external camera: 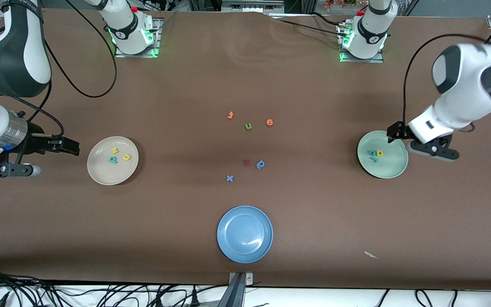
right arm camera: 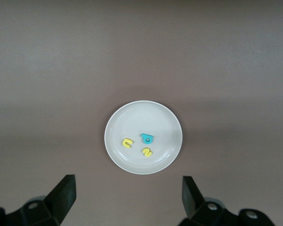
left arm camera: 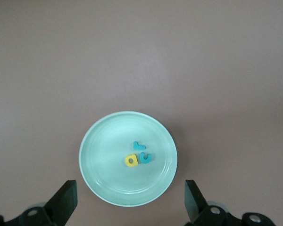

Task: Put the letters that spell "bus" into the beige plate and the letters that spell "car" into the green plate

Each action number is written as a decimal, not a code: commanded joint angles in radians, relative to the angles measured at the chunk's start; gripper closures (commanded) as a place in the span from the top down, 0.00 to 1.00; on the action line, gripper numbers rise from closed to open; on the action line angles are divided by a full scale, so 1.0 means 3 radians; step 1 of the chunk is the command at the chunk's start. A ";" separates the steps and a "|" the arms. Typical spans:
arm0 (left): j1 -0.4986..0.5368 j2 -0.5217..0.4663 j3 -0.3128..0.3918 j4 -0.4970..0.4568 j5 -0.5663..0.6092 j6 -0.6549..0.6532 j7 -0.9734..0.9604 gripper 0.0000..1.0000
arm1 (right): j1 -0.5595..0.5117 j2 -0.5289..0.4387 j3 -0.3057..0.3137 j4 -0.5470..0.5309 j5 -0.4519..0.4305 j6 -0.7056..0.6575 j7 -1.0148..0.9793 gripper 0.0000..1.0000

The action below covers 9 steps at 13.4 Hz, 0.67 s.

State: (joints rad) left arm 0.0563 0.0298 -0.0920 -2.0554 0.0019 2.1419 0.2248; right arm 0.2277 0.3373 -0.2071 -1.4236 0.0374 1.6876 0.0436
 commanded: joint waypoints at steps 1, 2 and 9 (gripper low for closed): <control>-0.0014 -0.0481 -0.0011 -0.0051 0.0086 -0.0235 -0.0059 1.00 | 0.0018 -0.0076 0.0025 -0.0005 0.0003 -0.0235 0.0054 0.99; -0.0034 -0.0579 -0.0005 0.0080 0.0086 -0.0510 -0.0069 1.00 | 0.0028 -0.0101 0.0025 -0.0030 -0.0007 -0.0261 0.0059 0.99; -0.0044 -0.0698 0.0051 0.0914 0.0060 -0.1933 -0.0422 1.00 | -0.0007 -0.0219 0.0030 -0.0204 -0.0063 -0.0002 0.0049 0.99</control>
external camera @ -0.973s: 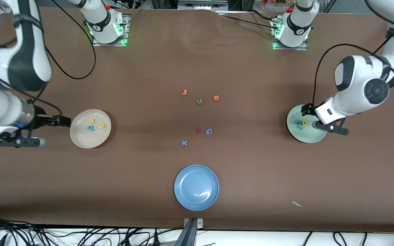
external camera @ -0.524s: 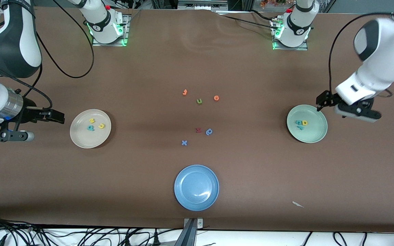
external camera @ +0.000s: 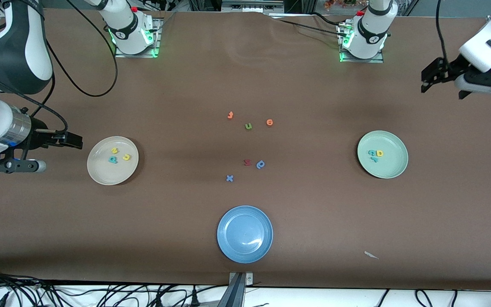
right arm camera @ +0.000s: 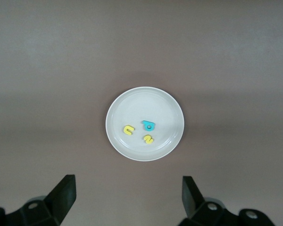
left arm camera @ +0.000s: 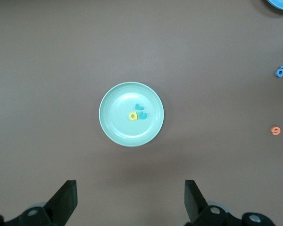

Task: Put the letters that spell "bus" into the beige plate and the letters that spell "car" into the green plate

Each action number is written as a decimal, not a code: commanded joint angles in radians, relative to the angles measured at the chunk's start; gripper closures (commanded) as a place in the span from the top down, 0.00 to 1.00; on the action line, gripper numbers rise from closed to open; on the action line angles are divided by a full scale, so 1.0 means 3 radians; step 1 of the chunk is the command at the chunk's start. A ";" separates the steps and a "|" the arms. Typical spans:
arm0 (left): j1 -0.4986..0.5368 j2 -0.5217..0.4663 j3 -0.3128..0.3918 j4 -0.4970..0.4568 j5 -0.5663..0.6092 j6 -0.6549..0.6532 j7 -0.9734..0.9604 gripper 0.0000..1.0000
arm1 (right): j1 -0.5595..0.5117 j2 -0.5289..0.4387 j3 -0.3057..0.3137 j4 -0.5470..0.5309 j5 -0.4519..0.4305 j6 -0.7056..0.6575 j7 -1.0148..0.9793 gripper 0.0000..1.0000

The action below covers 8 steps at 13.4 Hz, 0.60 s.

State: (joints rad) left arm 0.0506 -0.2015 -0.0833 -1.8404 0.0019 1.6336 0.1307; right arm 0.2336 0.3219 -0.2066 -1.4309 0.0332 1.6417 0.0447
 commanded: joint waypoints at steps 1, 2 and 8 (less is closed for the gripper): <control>-0.0031 0.0094 0.0012 0.0289 0.0060 -0.0387 -0.0108 1.00 | -0.0057 -0.0168 0.0054 -0.0180 -0.0054 0.0188 0.0045 0.99; -0.0026 0.0104 0.0017 0.0336 0.0055 -0.0449 -0.0103 1.00 | -0.0270 -0.0193 0.0308 -0.0180 -0.0100 0.0198 0.0045 0.99; 0.0015 0.0201 0.0017 0.0413 0.0009 -0.0465 -0.0088 1.00 | -0.0641 -0.0454 0.0740 -0.0501 -0.0218 0.0402 0.0056 0.99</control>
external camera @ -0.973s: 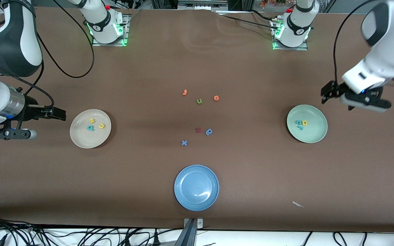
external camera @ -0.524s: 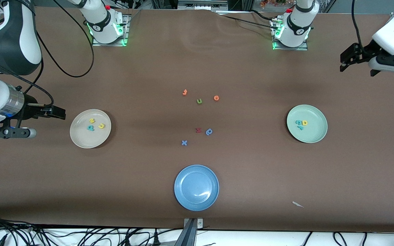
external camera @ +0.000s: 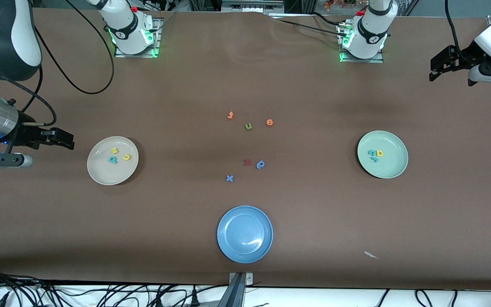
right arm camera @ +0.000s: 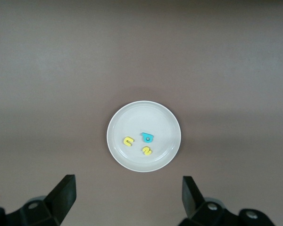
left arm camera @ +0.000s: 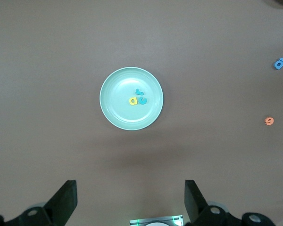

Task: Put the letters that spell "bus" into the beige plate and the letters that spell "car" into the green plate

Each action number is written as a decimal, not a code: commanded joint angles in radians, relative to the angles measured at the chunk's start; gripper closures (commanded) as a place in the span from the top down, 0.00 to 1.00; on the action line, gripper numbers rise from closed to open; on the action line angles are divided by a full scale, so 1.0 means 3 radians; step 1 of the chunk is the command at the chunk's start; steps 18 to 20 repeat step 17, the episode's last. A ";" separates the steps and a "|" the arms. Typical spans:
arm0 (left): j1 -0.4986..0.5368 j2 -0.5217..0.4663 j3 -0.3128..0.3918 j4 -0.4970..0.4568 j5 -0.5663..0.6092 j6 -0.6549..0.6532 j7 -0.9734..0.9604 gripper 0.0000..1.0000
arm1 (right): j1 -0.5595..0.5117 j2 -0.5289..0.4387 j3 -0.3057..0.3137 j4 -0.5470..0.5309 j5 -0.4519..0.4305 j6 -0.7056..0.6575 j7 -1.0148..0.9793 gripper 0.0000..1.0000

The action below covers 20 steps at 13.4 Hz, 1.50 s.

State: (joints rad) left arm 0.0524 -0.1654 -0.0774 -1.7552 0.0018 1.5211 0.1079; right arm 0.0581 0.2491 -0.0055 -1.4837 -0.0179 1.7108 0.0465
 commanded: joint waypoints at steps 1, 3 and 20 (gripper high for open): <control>0.0009 0.0081 -0.0008 0.0129 0.0020 -0.0090 -0.0017 1.00 | -0.0056 -0.0212 0.0039 -0.0341 -0.0048 0.0178 0.0050 0.99; 0.0014 0.0086 -0.0003 0.0129 0.0030 -0.0090 -0.0012 1.00 | -0.0091 -0.0115 0.0028 -0.0255 -0.0027 0.0193 0.0029 1.00; 0.0015 0.0091 -0.0008 0.0129 0.0035 -0.0095 -0.0017 1.00 | -0.0091 -0.0099 0.0028 -0.0178 -0.0022 0.0060 0.0019 1.00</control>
